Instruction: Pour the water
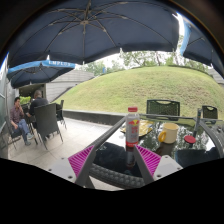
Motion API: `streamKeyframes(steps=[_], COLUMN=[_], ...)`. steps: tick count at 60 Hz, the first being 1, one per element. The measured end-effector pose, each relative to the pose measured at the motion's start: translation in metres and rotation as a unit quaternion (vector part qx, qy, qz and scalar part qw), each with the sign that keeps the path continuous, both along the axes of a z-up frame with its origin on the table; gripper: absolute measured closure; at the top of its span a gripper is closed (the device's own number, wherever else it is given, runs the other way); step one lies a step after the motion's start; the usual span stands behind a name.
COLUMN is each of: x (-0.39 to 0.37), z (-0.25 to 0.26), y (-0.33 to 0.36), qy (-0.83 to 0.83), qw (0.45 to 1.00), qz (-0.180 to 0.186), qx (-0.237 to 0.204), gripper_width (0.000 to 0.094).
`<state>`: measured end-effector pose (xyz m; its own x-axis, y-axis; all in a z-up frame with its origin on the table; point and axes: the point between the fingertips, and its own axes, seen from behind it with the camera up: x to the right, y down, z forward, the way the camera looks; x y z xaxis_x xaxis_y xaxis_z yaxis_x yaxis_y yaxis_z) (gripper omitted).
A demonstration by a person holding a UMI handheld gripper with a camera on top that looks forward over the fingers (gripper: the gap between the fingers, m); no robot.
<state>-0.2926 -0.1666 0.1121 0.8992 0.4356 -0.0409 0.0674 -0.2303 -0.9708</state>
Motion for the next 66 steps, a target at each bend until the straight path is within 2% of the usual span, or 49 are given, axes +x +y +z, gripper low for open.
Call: streamKeyframes(steps=[6,19,32,42,47,51,54,55,56,57,61,66], x=[0.008,0.03,0.022,0.01,-0.01,-0.012,-0.01,-0.01,-0.01,-0.01,-0.013,-0.007], z=[0.004,0.002,0.012,-0.006,-0.01,-0.014,-0.012,-0.012,-0.014,-0.017,-0.009,-0.012], y=[0.001,0.021,0.124,0.209,0.234,0.249,0.26,0.262,0.263,0.261,0.256,0.257], qy=[0.0,-0.009,0.004,-0.005,0.017,0.019,0.011,0.006,-0.001,-0.011,-0.029,-0.016], qw=[1.0,0.999,0.998,0.997,0.998,0.997,0.997,0.997,0.996,0.996,0.994,0.994], qz=[-0.021,-0.036,-0.046,-0.077,-0.061,-0.069,-0.075,-0.076,-0.077,-0.078,-0.074,-0.09], qx=[0.009,0.017,0.03,0.021,0.015,0.013,0.024,0.029,0.033,0.037,0.07,0.065], gripper_width=[0.0116,0.0121,0.0119,0.012,0.0124,0.0127,0.0191,0.026,0.0382,0.0413,0.0476,0.0565])
